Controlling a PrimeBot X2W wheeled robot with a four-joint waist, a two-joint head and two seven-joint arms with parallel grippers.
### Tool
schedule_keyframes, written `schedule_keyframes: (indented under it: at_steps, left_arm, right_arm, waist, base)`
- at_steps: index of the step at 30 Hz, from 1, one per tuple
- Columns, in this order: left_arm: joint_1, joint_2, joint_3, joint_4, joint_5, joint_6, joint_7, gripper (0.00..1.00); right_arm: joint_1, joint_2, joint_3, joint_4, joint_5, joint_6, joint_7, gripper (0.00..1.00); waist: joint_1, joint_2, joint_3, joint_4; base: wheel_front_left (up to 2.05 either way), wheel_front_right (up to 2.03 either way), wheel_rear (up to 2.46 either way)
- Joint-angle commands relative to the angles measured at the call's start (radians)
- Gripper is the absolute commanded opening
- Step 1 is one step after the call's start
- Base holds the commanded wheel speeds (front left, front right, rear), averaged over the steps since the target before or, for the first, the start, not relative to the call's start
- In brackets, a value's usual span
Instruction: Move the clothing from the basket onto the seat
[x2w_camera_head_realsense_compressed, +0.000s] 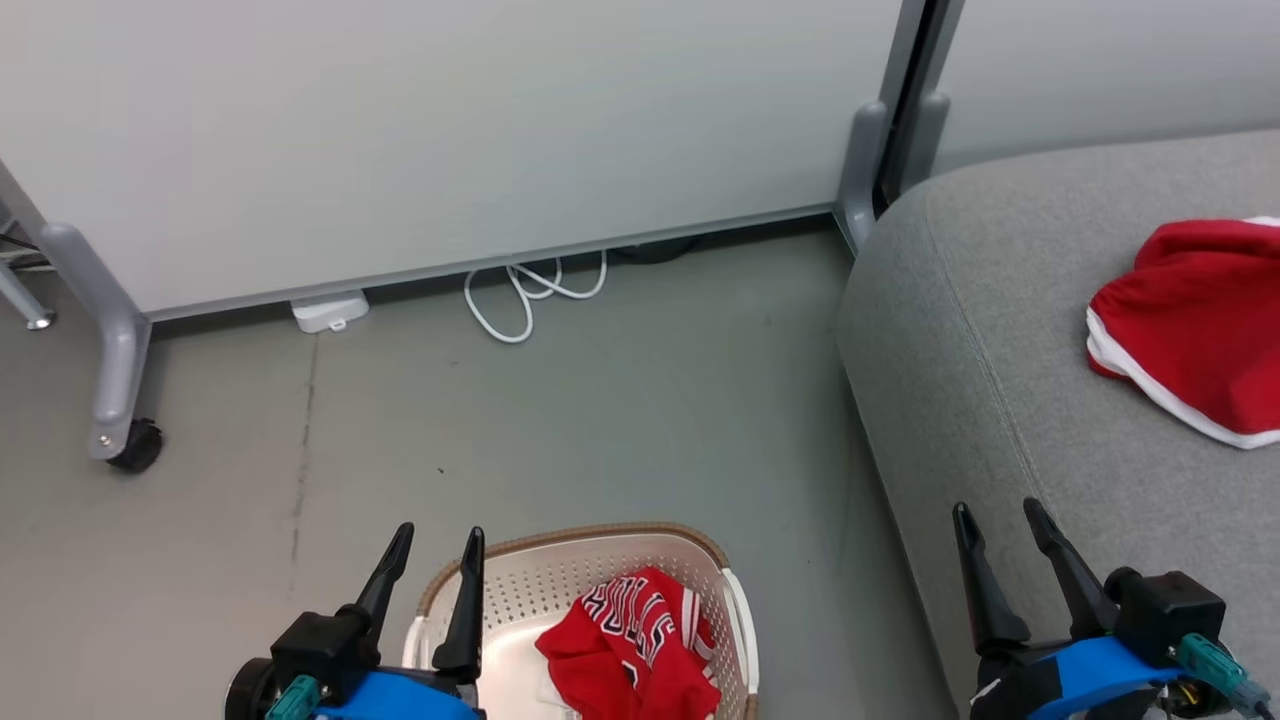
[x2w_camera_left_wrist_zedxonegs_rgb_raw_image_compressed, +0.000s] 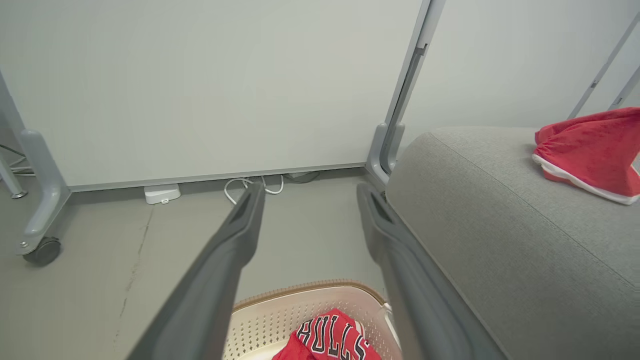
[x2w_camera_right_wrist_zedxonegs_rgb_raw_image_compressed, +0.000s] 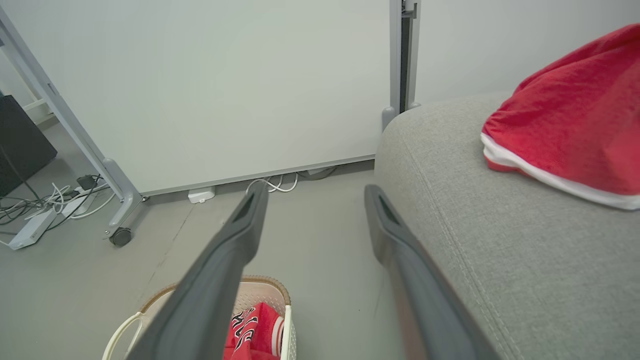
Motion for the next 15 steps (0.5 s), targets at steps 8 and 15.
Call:
schedule_keyframes:
  at_steps: [8, 15]
  left_arm:
    - [-0.099, 0.010, -0.063, 0.067, -0.008, -0.001, -0.003, 1.00]
    - [-0.218, 0.028, -0.146, 0.177, -0.039, -0.001, -0.002, 1.00]
  right_arm:
    - [-0.069, 0.000, 0.035, -0.019, 0.009, 0.001, -0.018, 1.00]
    - [-0.148, 0.001, 0.086, -0.013, 0.019, 0.001, -0.041, 1.00]
  waist:
    - [-0.0001, 0.0000, 0.173, -0.108]
    - [-0.0001, 0.0000, 0.318, -0.159]
  base:
    - [0.00, 0.00, 0.00]
    - [0.00, 0.00, 0.00]
